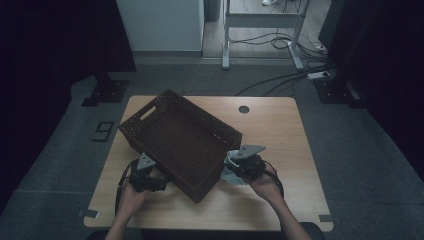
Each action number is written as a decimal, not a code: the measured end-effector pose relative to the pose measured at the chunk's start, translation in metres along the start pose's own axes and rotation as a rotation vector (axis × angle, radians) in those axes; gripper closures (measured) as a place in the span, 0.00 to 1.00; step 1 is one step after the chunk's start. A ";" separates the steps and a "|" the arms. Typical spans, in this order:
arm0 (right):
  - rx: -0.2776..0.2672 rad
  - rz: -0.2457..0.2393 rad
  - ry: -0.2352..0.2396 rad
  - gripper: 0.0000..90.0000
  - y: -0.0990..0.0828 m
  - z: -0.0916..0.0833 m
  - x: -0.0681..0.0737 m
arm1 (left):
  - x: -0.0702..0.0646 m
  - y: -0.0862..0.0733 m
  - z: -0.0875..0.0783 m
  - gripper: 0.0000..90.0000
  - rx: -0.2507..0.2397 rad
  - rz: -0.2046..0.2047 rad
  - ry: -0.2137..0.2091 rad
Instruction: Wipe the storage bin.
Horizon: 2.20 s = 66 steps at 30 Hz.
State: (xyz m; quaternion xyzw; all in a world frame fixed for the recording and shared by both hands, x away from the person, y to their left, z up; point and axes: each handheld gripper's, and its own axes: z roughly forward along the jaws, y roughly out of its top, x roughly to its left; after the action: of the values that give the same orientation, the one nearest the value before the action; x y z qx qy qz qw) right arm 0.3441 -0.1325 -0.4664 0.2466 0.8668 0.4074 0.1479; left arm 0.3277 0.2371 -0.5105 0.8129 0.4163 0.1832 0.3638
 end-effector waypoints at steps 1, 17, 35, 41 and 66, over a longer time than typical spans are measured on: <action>0.000 -0.005 0.004 0.86 0.000 0.000 0.002 | 0.000 0.000 0.000 0.00 0.000 0.000 0.001; -0.001 -0.062 0.068 0.86 0.004 0.002 0.031 | 0.000 0.000 0.000 0.00 0.002 0.000 -0.001; -0.009 -0.115 0.181 0.86 0.006 0.006 0.063 | 0.000 0.000 0.001 0.00 -0.001 0.000 -0.008; -0.001 -0.166 0.211 0.86 0.010 0.009 0.081 | 0.000 0.000 0.001 0.00 -0.003 -0.002 -0.009; 0.043 -0.190 0.301 0.89 0.010 0.018 0.091 | 0.000 0.000 0.001 0.00 0.003 -0.001 -0.010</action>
State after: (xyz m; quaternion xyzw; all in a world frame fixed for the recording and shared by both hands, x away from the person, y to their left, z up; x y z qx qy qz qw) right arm 0.2790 -0.0656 -0.4750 0.1029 0.9070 0.4054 0.0490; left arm 0.3282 0.2370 -0.5113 0.8141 0.4150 0.1785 0.3649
